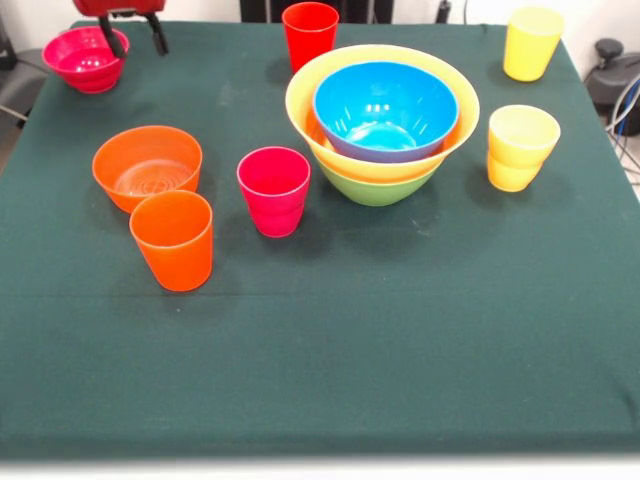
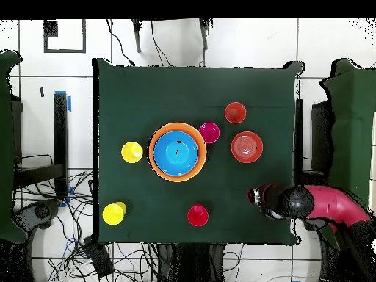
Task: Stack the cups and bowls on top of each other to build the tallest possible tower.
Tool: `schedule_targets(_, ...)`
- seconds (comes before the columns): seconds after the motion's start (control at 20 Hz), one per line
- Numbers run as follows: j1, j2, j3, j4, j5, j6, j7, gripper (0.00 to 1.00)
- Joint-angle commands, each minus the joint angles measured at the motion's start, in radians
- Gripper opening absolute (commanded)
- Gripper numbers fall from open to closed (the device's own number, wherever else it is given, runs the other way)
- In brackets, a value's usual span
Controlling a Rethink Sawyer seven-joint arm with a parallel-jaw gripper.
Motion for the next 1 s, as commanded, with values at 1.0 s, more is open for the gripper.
schedule_targets(1.0, 0.214, -0.209, -0.224, -0.115, -0.187, 0.197, -0.015, 1.00)
